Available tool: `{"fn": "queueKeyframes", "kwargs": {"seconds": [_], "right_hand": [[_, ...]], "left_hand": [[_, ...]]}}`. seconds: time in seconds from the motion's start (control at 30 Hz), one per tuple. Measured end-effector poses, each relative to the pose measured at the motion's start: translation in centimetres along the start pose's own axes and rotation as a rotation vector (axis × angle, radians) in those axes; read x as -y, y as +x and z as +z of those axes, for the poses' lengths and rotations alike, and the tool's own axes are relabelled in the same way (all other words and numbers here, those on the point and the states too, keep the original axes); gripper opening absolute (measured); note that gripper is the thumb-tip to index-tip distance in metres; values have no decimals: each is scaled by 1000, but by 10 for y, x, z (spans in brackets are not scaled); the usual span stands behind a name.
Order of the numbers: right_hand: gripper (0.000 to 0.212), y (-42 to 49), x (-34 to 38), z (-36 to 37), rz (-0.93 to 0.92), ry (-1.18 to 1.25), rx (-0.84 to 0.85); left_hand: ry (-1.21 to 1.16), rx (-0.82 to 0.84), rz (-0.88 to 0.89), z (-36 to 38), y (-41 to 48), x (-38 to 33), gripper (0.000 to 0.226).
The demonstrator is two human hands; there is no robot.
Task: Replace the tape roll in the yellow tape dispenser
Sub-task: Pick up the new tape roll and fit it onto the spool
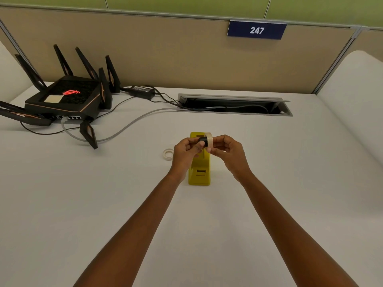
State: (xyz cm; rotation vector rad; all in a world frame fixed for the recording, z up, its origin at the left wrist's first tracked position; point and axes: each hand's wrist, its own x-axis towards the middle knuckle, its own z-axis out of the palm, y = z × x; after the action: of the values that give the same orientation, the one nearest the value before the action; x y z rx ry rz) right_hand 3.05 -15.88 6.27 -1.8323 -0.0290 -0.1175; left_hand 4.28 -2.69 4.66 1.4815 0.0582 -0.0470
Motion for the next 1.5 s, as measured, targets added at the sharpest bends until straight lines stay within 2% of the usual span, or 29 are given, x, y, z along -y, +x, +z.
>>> {"fn": "queueKeyframes", "kwargs": {"seconds": [0.17, 0.4, 0.57, 0.73, 1.03, 1.27, 1.5], "right_hand": [[19, 1, -5, 2, -61, -88, -39], [15, 1, -5, 2, -76, -84, -22], [12, -2, -1, 3, -42, -13, -21], [11, -3, 2, 2, -5, 9, -32], [29, -2, 5, 10, 84, 25, -32], [36, -1, 10, 22, 122, -28, -189], [36, 5, 14, 27, 178, -110, -232]], "left_hand": [[35, -14, 11, 0, 0, 1, 28], [148, 3, 122, -3, 1, -2, 23], [221, -31, 162, 0, 0, 1, 23], [190, -40, 141, 3, -1, 1, 23], [166, -73, 134, 0, 0, 4, 28], [258, -116, 196, 7, 0, 10, 34], [287, -78, 206, 6, 4, 13, 35]]}}
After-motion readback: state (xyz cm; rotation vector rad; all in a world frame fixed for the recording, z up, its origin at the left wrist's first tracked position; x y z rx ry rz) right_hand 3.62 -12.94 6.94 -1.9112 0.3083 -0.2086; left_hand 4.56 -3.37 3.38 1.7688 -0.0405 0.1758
